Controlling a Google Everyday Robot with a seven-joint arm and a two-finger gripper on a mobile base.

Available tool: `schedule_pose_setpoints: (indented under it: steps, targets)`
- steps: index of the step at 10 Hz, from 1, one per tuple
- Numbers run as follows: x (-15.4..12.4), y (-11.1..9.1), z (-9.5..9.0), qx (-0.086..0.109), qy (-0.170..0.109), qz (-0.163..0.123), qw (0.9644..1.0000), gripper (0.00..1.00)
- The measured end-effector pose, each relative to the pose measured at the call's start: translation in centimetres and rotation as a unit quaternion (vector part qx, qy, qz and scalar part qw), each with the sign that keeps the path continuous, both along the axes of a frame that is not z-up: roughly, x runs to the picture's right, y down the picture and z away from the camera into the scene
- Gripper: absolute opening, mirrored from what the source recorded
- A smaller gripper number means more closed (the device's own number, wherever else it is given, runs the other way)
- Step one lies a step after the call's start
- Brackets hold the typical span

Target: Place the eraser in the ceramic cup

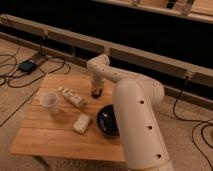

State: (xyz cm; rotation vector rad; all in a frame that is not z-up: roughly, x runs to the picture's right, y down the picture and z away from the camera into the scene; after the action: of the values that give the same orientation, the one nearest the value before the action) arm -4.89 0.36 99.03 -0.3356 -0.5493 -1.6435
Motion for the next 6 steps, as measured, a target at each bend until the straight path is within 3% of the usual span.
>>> schedule_pose_setpoints:
  steps: [4, 6]
  targets:
    - [-0.8, -3.0, -2.3, 0.041, -0.046, 0.012, 0.9980, 0.12]
    - [-2.5, -4.7, -5.1, 0.070, -0.105, 0.034, 0.9915, 0.12]
